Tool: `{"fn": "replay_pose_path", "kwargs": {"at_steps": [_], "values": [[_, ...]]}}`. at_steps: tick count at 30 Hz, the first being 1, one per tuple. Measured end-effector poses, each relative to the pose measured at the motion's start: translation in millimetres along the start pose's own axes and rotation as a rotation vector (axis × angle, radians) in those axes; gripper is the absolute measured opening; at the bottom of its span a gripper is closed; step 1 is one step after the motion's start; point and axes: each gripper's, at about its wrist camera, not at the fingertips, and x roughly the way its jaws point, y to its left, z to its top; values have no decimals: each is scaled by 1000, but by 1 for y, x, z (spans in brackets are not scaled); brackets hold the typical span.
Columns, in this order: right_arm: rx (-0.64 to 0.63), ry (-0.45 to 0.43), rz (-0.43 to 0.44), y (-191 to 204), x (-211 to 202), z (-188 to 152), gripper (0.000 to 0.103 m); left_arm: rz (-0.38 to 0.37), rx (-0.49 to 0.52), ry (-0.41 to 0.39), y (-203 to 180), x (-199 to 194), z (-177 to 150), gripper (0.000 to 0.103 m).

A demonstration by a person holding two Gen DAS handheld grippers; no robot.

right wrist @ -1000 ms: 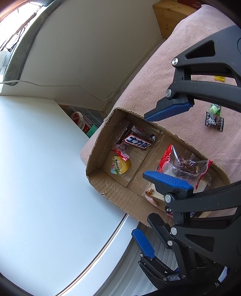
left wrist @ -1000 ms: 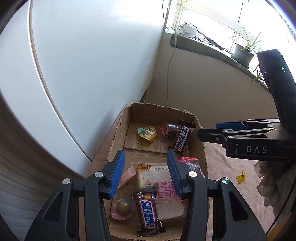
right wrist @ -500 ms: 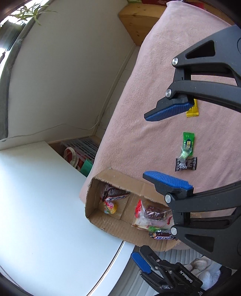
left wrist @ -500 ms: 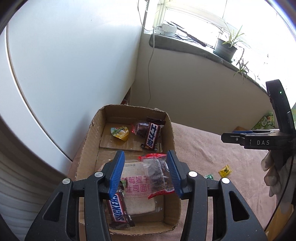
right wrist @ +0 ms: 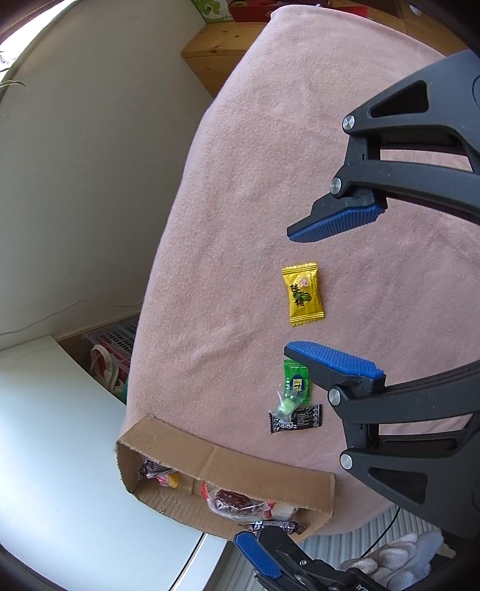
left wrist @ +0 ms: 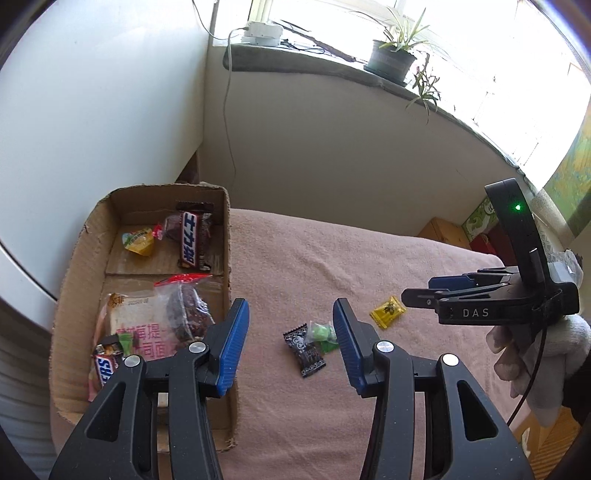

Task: Organize snacks
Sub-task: 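Withdraw both grippers from the box over the remaining candies, then lower the left gripper onto the green candy packet while the right lowers onto the yellow candy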

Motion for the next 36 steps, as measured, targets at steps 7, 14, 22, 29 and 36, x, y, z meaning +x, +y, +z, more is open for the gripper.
{"fn": "replay_pose_path", "kwargs": {"at_steps": [7,14,22,29,36], "values": [[131,76,111,-16,32,-20,58,-41,47,49,-26,20,-12,46],[284,90,192,-34,53,-18,58,-61,24,87,-33,41,-19,46],[290,93,181,-26,65,-2,58,-44,30,116,-35,60,-22,46],[190,58,78,-3,73,13,47,-29,40,119,-34,75,-19,46],[-7,22,-31,21,74,7,39,-1,77,109,-39,91,-24,42]]}}
